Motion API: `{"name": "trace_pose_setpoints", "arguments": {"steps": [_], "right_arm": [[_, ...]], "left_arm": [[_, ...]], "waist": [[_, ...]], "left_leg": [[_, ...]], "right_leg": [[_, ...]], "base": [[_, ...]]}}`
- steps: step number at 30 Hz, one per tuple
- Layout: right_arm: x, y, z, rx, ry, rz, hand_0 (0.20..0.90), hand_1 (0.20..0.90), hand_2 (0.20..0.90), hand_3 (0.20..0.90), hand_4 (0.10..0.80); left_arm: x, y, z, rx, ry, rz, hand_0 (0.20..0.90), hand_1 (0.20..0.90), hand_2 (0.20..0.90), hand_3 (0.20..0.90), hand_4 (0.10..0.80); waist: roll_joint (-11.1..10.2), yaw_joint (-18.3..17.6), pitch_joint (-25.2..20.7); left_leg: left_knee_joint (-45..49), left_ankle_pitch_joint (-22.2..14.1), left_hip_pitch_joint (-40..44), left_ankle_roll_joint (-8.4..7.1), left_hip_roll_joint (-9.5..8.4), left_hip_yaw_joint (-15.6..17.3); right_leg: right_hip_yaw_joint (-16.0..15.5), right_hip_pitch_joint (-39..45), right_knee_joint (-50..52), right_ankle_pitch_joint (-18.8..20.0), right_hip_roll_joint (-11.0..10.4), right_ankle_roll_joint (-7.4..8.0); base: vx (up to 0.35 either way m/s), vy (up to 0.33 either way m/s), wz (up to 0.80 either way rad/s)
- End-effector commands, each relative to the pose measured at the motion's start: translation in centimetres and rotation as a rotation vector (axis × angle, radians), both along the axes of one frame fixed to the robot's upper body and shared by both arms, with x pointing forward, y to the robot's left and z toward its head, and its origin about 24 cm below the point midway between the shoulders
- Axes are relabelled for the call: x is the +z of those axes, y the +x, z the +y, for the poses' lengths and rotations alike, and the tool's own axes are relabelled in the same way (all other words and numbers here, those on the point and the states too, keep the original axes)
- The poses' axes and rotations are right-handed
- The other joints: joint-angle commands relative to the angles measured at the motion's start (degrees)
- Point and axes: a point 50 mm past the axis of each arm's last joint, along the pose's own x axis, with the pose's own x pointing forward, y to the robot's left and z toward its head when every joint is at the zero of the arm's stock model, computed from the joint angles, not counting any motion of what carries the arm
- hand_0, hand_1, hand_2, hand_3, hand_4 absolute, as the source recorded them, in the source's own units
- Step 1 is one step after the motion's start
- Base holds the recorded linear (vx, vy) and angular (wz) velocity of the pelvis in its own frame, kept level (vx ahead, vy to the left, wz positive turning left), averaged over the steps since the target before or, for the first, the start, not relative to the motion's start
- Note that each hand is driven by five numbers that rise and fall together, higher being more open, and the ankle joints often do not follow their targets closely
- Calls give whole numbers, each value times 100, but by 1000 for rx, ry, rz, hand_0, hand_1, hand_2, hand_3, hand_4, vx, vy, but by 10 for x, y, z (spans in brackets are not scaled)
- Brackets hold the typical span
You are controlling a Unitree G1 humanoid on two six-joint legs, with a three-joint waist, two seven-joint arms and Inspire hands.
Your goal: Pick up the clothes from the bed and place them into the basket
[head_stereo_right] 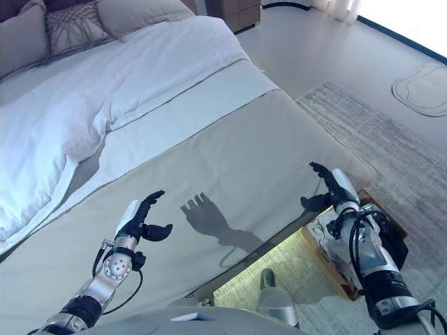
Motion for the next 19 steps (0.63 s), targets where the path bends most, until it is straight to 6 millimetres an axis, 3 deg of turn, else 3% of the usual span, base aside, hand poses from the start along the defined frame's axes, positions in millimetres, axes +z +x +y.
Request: {"name": "trace_pose_setpoints", "arguments": {"steps": [1, 9, 19], "right_arm": [[34, 18, 13, 93, -35, -198, 900, 900, 900, 900, 800], [16, 9, 25, 133, -122, -147, 900, 900, 900, 900, 800], [-1, -5, 37, 174, -238, -91, 900, 900, 900, 900, 800]], "left_arm": [[17, 14, 10, 35, -10, -113, 900, 900, 900, 900, 800], [-3, -3, 7, 89, -86, -2, 900, 900, 900, 900, 800], [-7, -12, 13, 26, -92, 96, 900, 900, 900, 900, 800]], "waist": [[-185, 138, -638], [-218, 383, -660], [-220, 618, -528]], "left_leg": [[274, -467, 55, -178, 132, -109], [249, -420, -17, -181, 69, -324], [344, -398, -210, -146, 27, -566]], "right_leg": [[-123, -97, 489, -467, -245, 254], [-383, 59, 510, -546, -292, 250], [-602, 47, 657, -625, -391, 280]], "base": [[1, 40, 20], [19, 25, 21], [-8, -22, 15]]}}
